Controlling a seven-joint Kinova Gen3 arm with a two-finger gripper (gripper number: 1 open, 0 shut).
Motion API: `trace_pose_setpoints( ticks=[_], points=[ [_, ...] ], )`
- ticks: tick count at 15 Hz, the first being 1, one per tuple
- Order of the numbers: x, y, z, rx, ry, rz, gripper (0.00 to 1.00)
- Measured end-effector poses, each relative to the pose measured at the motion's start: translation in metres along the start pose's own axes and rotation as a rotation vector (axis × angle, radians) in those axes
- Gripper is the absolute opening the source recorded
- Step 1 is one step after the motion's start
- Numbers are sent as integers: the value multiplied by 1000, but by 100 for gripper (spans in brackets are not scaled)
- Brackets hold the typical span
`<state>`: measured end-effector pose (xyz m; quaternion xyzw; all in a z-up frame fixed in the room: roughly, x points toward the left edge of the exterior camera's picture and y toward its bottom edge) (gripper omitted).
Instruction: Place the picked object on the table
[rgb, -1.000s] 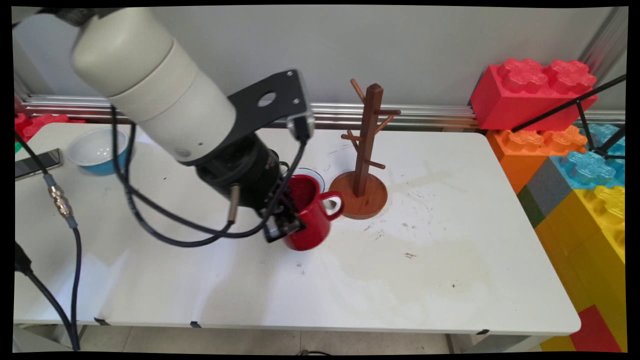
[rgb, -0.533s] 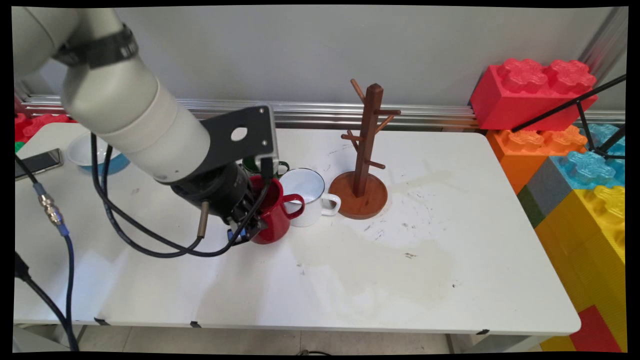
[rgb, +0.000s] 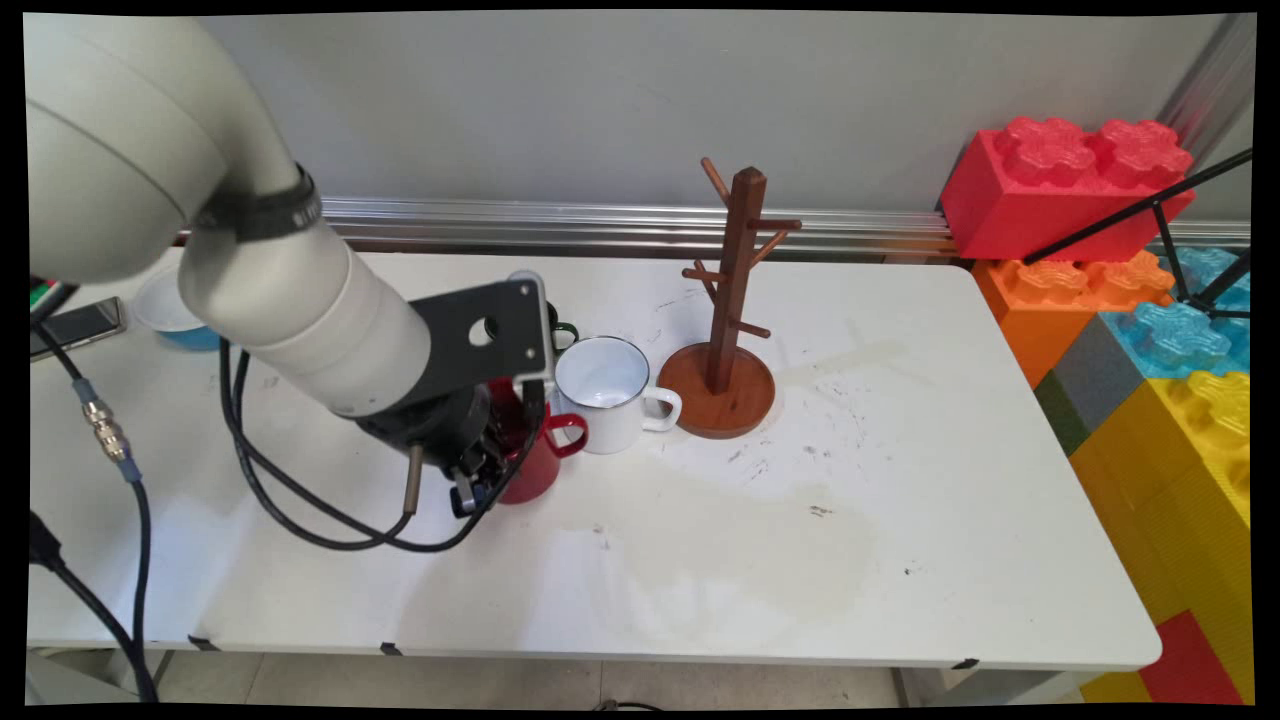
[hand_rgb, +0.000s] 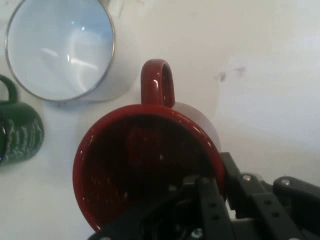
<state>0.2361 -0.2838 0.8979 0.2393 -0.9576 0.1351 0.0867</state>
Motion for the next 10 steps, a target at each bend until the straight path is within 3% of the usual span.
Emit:
trace_pose_setpoints(
  ticks=[10],
  points=[
    [-19,10,32,1,-43,9,0]
  ],
)
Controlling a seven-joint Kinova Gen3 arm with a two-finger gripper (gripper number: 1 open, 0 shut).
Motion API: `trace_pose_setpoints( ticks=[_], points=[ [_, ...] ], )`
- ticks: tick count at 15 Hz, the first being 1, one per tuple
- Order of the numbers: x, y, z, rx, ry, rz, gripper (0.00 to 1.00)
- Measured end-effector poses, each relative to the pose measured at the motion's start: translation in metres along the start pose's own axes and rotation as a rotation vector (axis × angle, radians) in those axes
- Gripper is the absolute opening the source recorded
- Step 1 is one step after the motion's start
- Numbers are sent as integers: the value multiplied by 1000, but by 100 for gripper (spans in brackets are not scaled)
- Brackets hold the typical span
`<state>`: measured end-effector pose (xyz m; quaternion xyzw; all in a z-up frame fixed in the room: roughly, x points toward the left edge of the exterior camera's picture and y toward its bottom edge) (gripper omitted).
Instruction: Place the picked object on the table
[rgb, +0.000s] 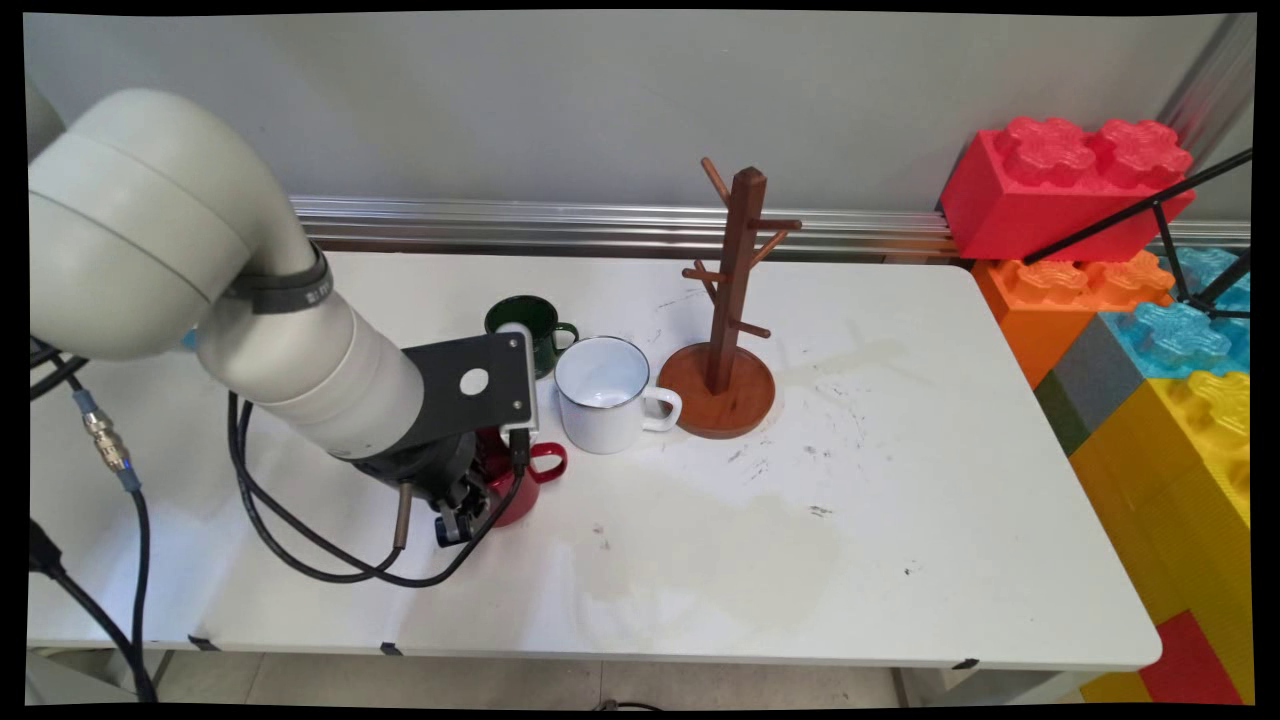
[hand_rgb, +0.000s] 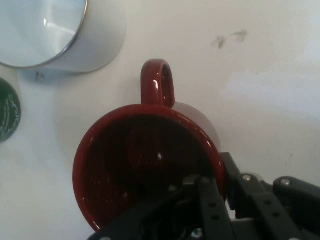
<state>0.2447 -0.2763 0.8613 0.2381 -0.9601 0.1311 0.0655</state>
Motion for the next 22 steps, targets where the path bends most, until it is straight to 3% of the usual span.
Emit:
trace_pose_setpoints(
  ticks=[14,15,22],
  points=[
    [-4,1,34,-15,34,-8,0],
    [-5,0,35,-18,37,-8,100],
    [-5,-5,29,-33,55,-16,100]
  ],
)
